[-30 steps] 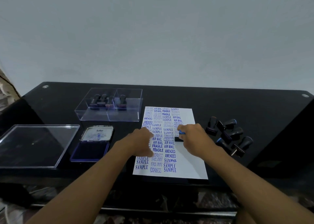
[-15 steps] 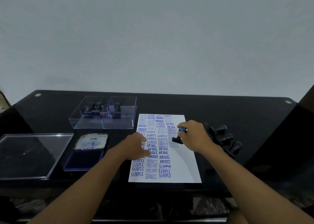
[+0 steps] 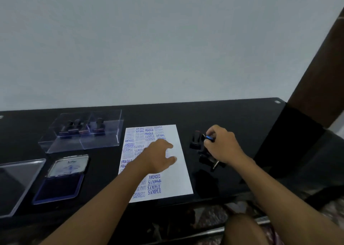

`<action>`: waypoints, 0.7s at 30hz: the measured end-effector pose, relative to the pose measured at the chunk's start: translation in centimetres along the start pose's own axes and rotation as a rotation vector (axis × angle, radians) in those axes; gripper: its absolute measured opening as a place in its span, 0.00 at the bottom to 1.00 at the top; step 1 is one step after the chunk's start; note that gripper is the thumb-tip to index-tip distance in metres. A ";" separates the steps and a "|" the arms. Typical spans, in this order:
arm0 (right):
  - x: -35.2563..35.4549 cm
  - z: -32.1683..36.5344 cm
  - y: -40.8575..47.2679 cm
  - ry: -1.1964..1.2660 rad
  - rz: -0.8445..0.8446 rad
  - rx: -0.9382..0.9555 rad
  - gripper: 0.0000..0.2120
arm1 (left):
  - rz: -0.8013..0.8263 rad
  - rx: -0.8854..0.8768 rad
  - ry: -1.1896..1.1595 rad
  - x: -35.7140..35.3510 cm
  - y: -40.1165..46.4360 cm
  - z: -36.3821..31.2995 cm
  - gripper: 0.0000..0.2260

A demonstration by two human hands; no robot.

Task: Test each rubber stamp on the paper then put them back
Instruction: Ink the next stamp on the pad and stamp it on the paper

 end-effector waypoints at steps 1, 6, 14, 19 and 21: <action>1.0 -1.3 -0.3 -0.002 -0.019 -0.030 0.06 | 0.009 -0.026 0.014 -0.5 0.5 -1.4 0.23; 4.1 -7.4 -1.5 -0.025 -0.087 -0.196 0.06 | 0.057 -0.155 0.044 -3.1 2.8 -6.9 0.16; 3.3 -11.7 -1.5 -0.102 -0.043 -0.315 0.09 | 0.118 -0.203 0.107 -6.0 5.3 -9.7 0.26; 2.4 -12.3 -1.0 -0.090 -0.046 -0.327 0.07 | 0.125 -0.190 0.108 -5.8 5.6 -9.5 0.26; 2.2 -12.2 -1.0 -0.089 -0.052 -0.329 0.09 | 0.124 -0.184 0.104 -5.7 5.4 -9.3 0.26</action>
Point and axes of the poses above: each hand's wrist, its own y-axis towards the middle knuckle, its own x-axis out of the back of the hand, z = x × y, the point moved 4 cm from there along y, towards the middle knuckle, and after that the axes turned 5 degrees about z, right-handed, at the moved point
